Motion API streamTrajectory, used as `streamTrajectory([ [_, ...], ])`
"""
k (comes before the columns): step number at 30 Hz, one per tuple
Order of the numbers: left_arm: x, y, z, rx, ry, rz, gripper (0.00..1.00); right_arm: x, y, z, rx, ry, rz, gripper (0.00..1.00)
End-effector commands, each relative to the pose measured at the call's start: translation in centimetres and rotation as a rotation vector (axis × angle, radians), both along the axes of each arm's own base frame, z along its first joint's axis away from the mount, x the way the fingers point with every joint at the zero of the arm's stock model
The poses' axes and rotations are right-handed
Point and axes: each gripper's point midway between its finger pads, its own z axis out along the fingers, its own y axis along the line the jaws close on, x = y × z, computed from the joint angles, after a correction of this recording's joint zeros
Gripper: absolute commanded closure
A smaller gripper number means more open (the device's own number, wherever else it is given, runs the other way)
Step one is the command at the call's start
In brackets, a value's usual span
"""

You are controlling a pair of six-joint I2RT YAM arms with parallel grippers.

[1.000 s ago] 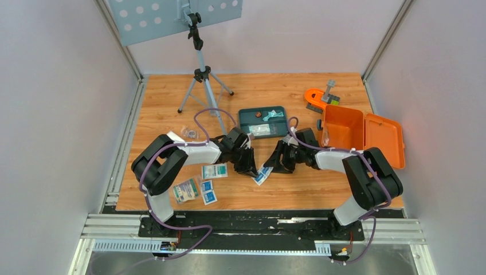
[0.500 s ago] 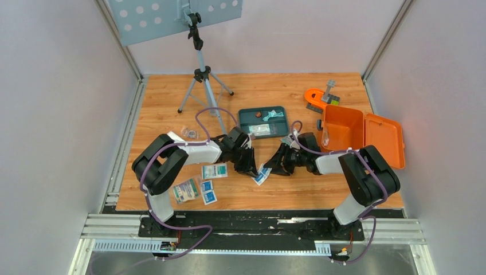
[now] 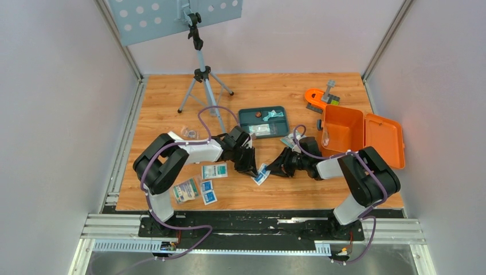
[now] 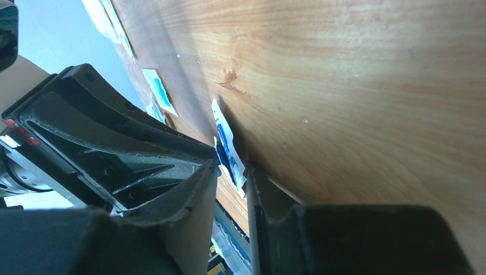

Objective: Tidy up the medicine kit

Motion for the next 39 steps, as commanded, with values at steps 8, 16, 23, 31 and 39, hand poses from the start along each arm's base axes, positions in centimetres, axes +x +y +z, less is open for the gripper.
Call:
streamTrajectory([
  [8, 0.6, 0.7, 1.2, 0.048, -0.066, -0.023, 0.71, 1.9, 0.1, 0.3, -0.011, -0.049, -0.063, 1.00],
  [16, 1.4, 1.9, 6.2, 0.063, -0.199, -0.048, 0.18, 3.8, 0.3, 4.4, -0.031, -0.163, -0.054, 1.00],
  [23, 2.1, 3.7, 12.8, 0.065, -0.354, -0.029, 0.04, 5.3, -0.3, 9.5, -0.074, -0.304, -0.050, 1.00],
  [31, 4.1, 6.1, 16.8, 0.067, -0.455, 0.044, 0.04, 7.2, -5.0, 15.9, -0.177, -0.450, -0.149, 1.00],
  [39, 5.7, 8.1, 17.2, 0.105, -0.484, 0.075, 0.04, 9.7, -16.2, 21.6, -0.302, -0.586, -0.438, 1.00],
])
